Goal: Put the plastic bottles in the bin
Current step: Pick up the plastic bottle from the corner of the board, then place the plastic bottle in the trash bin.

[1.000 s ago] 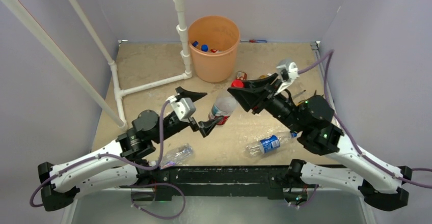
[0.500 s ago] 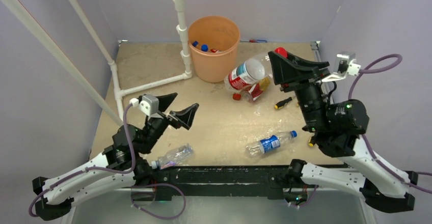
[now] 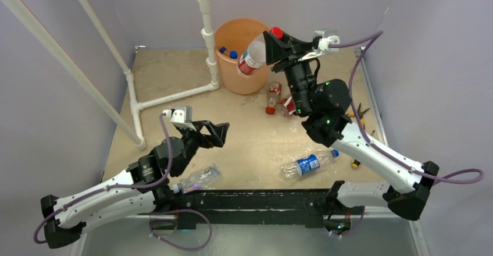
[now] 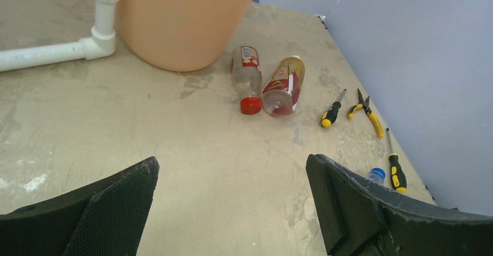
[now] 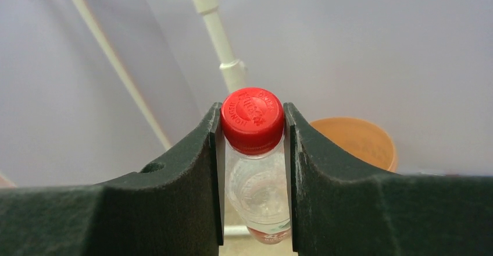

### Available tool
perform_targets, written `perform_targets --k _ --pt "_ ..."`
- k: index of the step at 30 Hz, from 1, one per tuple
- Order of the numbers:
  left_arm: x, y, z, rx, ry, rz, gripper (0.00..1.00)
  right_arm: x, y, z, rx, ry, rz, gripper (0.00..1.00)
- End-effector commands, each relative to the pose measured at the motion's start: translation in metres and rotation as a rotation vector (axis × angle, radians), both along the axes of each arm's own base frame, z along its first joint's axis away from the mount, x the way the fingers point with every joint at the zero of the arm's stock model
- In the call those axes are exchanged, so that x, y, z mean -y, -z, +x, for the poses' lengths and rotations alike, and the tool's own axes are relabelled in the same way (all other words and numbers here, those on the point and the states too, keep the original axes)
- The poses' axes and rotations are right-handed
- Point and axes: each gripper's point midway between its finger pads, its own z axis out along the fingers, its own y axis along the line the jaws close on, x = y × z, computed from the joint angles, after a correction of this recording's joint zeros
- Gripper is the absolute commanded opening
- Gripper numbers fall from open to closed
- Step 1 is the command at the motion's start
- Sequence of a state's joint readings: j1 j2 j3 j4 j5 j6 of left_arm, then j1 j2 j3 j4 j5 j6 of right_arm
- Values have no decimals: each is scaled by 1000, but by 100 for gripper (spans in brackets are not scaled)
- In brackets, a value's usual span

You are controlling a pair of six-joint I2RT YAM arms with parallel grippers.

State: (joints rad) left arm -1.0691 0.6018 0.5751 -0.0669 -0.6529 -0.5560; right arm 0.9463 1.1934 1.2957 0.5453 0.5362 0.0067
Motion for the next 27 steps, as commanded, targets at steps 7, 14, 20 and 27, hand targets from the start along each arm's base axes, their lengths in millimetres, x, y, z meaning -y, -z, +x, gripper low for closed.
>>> perform_targets --k 7,14,20,27 --pt "-44 0 -11 -35 -122 -209 99 42 -53 41 174 111 122 0" --pt "-53 0 -12 -35 -142 -201 99 29 -34 107 179 192 63 0" --pt "-54 4 -6 -42 -179 -115 99 22 -7 154 164 283 -19 0" --pt "-49 9 -2 -53 -186 -69 99 6 26 206 102 279 -94 0"
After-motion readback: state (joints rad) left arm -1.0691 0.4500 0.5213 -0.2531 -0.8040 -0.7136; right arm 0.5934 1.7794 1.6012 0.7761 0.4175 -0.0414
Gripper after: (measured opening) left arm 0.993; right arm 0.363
